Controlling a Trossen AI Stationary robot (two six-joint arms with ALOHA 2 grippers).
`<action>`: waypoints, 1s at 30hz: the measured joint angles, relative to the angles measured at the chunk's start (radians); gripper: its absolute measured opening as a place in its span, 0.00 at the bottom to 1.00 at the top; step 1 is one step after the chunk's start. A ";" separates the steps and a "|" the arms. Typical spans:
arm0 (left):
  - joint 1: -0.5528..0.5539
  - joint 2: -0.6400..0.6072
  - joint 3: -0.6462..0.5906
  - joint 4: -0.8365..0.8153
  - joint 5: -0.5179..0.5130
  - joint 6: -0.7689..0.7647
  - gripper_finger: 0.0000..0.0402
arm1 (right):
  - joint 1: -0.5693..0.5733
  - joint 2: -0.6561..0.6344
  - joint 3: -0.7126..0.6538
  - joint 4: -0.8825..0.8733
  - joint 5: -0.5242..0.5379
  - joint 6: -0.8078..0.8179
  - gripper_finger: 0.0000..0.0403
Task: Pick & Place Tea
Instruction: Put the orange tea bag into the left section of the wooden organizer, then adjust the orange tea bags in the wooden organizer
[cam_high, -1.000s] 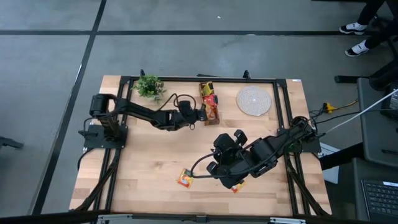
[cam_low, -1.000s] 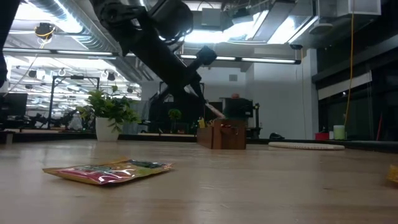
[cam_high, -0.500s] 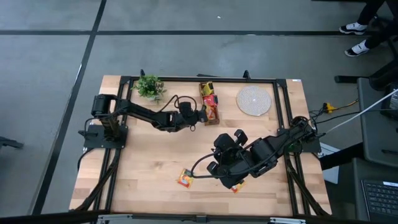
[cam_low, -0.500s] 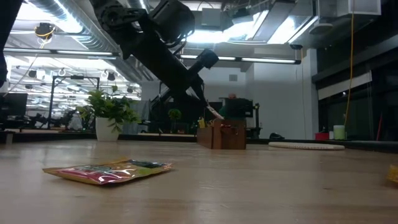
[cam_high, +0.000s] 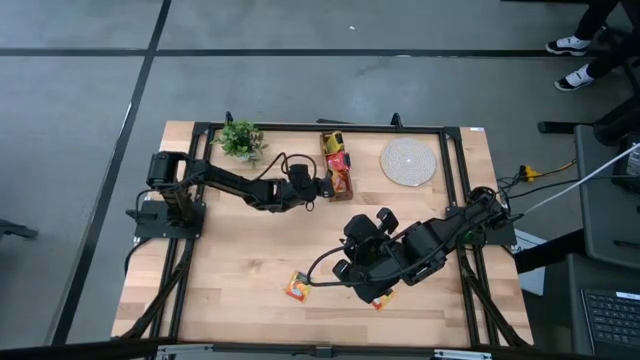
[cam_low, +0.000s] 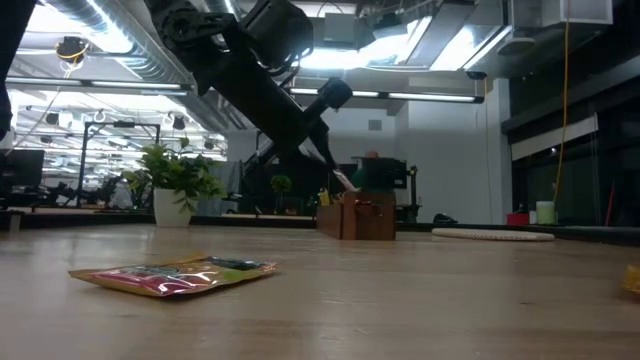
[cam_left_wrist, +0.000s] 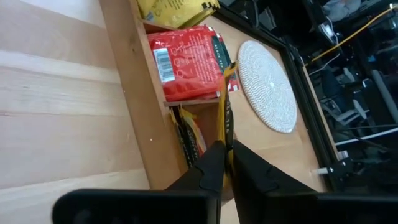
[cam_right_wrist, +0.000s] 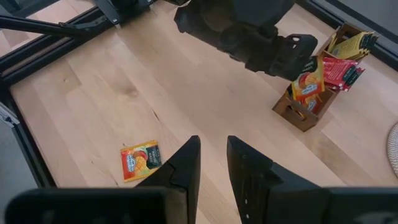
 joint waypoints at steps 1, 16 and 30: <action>0.000 0.000 0.000 0.000 0.006 0.000 0.06 | 0.000 0.000 0.000 0.000 0.000 0.000 0.20; 0.000 0.000 0.000 0.000 0.009 -0.010 0.13 | 0.000 0.000 0.000 0.000 0.000 0.000 0.20; 0.001 -0.001 0.000 0.007 0.045 -0.010 0.23 | 0.000 0.000 0.000 0.000 0.000 0.000 0.20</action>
